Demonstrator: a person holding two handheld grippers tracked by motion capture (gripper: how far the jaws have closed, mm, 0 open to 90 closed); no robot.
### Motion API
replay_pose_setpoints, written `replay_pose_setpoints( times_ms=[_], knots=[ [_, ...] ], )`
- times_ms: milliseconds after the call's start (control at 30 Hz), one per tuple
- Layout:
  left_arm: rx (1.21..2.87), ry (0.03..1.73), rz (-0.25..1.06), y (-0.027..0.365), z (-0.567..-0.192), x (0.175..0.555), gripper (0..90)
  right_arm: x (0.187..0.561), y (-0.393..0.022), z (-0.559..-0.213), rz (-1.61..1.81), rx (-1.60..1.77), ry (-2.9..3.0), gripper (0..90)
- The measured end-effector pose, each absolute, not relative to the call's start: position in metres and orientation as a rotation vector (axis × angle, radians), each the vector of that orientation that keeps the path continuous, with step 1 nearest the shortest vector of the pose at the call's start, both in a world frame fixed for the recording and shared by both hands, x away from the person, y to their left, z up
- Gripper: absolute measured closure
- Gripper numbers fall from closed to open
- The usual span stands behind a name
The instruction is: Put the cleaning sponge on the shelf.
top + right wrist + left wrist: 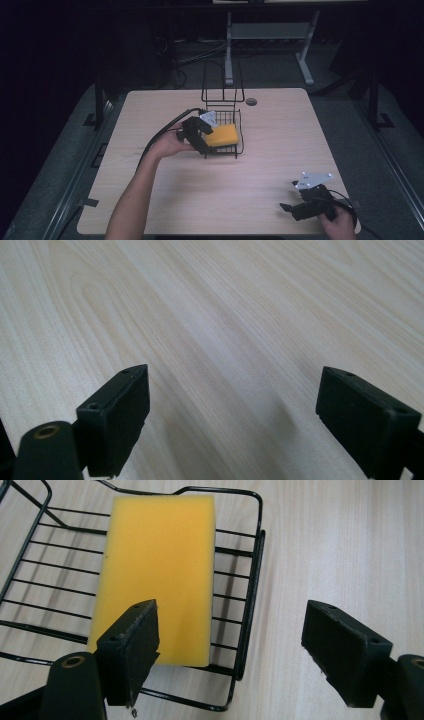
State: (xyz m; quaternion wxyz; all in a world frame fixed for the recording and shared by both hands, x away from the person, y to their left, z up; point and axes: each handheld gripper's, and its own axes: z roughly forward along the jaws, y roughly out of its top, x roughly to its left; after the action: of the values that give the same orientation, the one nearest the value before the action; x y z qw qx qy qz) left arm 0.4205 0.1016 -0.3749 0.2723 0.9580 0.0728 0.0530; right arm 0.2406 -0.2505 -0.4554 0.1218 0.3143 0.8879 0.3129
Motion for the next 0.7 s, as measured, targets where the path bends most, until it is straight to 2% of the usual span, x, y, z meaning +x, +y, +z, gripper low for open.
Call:
replay_pose_setpoints(
  times_ms=[700],
  knots=[
    [2.567, 0.184, 0.146, 0.128, -0.379, 0.377, 22.5, 0.242, -0.252, -0.456, 0.904, 0.944, 2.577, 13.7]
  ],
)
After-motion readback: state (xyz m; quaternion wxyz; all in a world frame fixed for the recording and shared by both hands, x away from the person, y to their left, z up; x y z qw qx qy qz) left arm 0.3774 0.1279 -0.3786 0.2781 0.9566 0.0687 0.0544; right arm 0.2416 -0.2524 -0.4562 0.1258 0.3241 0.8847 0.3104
